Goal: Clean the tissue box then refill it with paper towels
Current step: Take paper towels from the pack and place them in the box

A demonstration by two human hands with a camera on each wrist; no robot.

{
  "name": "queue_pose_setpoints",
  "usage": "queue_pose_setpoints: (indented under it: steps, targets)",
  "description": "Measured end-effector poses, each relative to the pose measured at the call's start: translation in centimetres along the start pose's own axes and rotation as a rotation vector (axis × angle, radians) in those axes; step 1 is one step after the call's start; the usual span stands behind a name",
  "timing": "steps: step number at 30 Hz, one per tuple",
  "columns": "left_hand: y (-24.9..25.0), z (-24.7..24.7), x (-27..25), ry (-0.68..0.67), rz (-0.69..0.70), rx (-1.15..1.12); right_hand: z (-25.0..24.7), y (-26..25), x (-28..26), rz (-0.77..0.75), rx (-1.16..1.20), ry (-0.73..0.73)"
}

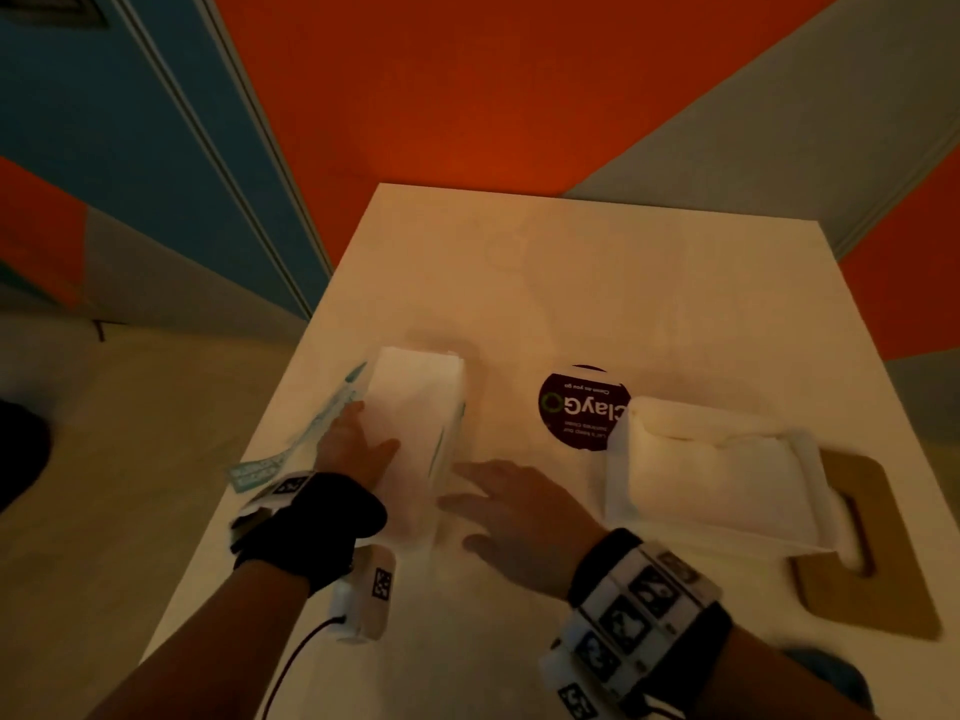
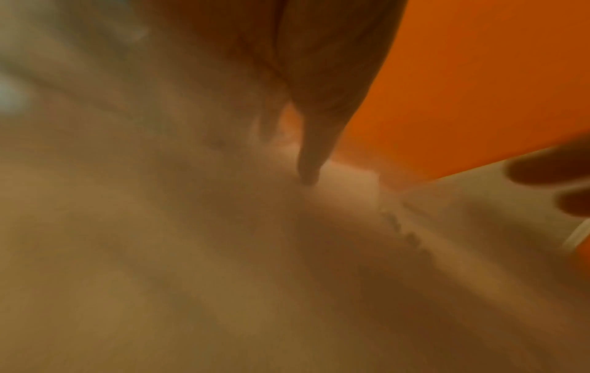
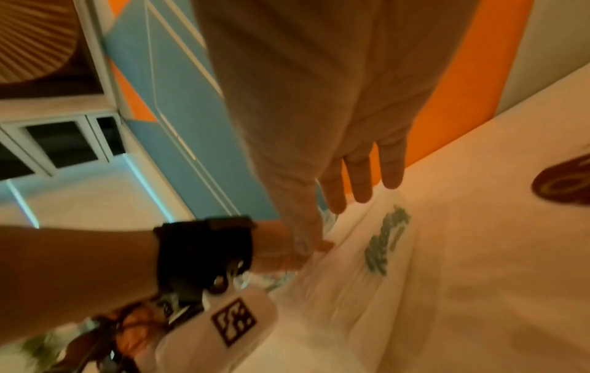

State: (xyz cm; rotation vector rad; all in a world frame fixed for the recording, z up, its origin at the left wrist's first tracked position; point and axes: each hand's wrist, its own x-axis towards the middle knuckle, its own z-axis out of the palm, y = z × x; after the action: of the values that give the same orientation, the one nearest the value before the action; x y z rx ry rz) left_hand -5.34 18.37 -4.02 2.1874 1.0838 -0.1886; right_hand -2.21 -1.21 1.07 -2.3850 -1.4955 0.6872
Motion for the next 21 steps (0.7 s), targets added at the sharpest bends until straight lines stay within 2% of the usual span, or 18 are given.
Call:
queue_pose_setpoints:
  steps: [5,10,14,16,18,21]
  targets:
    - [-0.4,0.2,0.3,0.034,0.053,-0.004,1.9,-1.8,3.6,-0.066,-0.102,-0.147]
    - [-0.6,0.3,0.4,0.07,0.087,0.0,2.9,-1.7,4.8,-0.027,-0.117,-0.232]
    - [-0.6,0.1,0.4,0.03,0.051,-0.042,2.3,-1.8,4.8,0.019,-0.098,-0.276]
    - [-0.5,-0.5,0.1,0.008,0.052,-0.142,1.9,-1.8,4.7,0.047,-0.057,-0.291]
    - [-0.5,-1.5,-0.4,-0.016,0.067,-0.314,1.3,-1.8,4.5,0.082,0.044,-0.211]
    - [-0.3,-3.2,-1.4,-0.084,0.112,-0.501,-1.2,-1.3,4.6,0.124,0.183,0.14]
